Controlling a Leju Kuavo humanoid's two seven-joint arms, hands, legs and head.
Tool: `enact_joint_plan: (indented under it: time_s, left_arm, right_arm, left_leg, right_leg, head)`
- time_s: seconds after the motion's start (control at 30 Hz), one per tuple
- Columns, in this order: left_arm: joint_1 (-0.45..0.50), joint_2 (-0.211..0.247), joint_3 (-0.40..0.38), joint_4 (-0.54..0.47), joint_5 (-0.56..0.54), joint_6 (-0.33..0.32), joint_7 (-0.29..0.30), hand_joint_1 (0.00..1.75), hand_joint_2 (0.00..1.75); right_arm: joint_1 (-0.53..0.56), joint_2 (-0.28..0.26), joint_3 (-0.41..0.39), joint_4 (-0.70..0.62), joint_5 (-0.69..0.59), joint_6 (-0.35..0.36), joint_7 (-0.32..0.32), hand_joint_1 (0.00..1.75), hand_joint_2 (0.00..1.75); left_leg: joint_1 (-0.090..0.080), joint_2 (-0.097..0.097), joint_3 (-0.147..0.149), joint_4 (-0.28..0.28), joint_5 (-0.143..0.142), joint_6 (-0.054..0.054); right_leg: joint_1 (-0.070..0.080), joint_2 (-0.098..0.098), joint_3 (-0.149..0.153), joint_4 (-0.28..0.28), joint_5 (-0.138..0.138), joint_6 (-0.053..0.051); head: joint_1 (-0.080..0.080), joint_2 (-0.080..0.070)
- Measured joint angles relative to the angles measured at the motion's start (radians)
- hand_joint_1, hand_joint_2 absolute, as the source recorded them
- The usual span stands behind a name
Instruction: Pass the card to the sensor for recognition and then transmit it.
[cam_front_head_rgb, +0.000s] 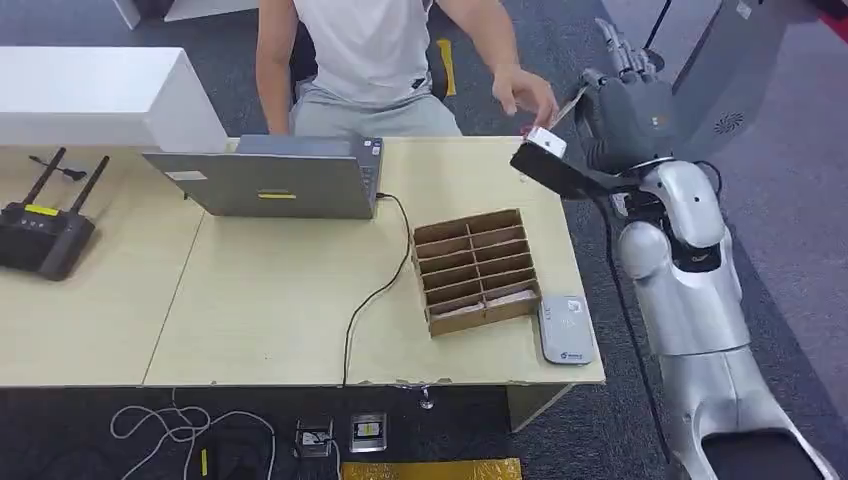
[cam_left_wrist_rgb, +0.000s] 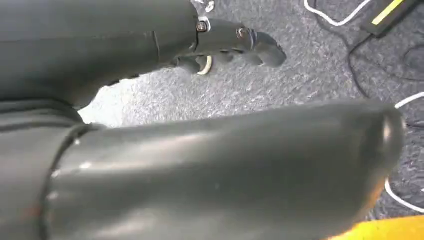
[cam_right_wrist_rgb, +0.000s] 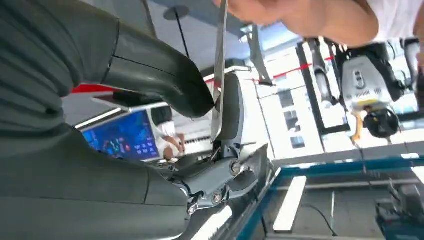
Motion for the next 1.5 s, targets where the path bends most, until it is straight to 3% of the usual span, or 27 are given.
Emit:
enact_joint_plan:
  time_s: [0.23,0.53,0.87,0.97,1.0,1.03,1.1,1.5]
  left_arm:
    - [-0.035,0.000,-0.015,-0.001,-0.033,-0.030,0.008,0.00,0.00]
    - [-0.044,0.009,-0.024,-0.001,-0.035,-0.043,0.010,0.00,0.00]
    - [-0.045,0.017,-0.025,-0.001,-0.032,-0.050,0.010,0.00,0.00]
    - [-0.046,0.017,-0.024,-0.001,-0.031,-0.053,0.010,0.00,0.00]
    - [-0.046,0.017,-0.025,-0.001,-0.031,-0.054,0.010,0.00,0.00]
    - [-0.047,0.017,-0.025,-0.001,-0.031,-0.055,0.010,0.00,0.00]
    - [-0.049,0.018,-0.024,-0.001,-0.029,-0.056,0.011,0.00,0.00]
    - [-0.053,0.020,-0.024,-0.001,-0.022,-0.049,0.017,0.00,0.00]
  right_arm:
    - [-0.247,0.048,0.027,0.360,-0.043,-0.122,-0.099,1.75,1.75]
    - [-0.409,0.133,0.062,0.705,-0.032,-0.121,-0.101,1.75,1.75]
    - [-0.442,0.191,0.083,0.841,-0.027,-0.105,-0.076,1.75,1.75]
    - [-0.446,0.201,0.084,0.864,-0.024,-0.101,-0.070,1.64,1.75]
    - [-0.447,0.204,0.084,0.871,-0.023,-0.101,-0.068,1.26,1.75]
    - [-0.448,0.207,0.085,0.877,-0.022,-0.101,-0.068,0.26,1.75]
    - [-0.448,0.209,0.085,0.887,-0.021,-0.101,-0.068,0.00,1.75]
    - [-0.473,0.215,0.085,0.927,-0.068,-0.119,-0.078,0.00,1.75]
  left_leg:
    - [0.000,-0.002,-0.001,0.000,0.001,0.000]
    - [0.000,-0.002,-0.004,0.000,0.001,0.000]
    - [0.000,-0.002,-0.004,0.000,0.001,0.000]
    - [0.000,-0.002,-0.003,0.000,0.001,0.000]
    - [0.000,-0.002,-0.004,0.000,0.001,0.000]
    - [0.000,-0.002,-0.003,0.000,0.001,0.000]
    - [0.000,-0.002,-0.003,0.000,0.001,0.000]
    - [0.000,-0.002,-0.004,0.000,0.001,0.000]
  right_leg:
    - [0.000,-0.004,-0.001,0.000,0.000,0.000]
    - [0.000,-0.004,-0.004,0.000,0.000,0.000]
    - [0.000,-0.004,-0.004,0.000,0.000,0.000]
    - [0.000,-0.004,-0.004,0.000,0.000,0.000]
    - [0.000,-0.004,-0.004,0.000,0.000,0.000]
    - [0.000,-0.004,-0.004,0.000,0.000,0.000]
    - [0.000,-0.004,-0.004,0.000,0.000,0.000]
    - [0.000,-0.004,-0.004,0.000,0.000,0.000]
  head:
    - [0.001,0.000]
    - [0.000,0.000]
    - [0.000,0.000]
    - [0.000,0.000]
    - [0.000,0.000]
    - [0.000,0.000]
    - [0.000,0.000]
    - [0.000,0.000]
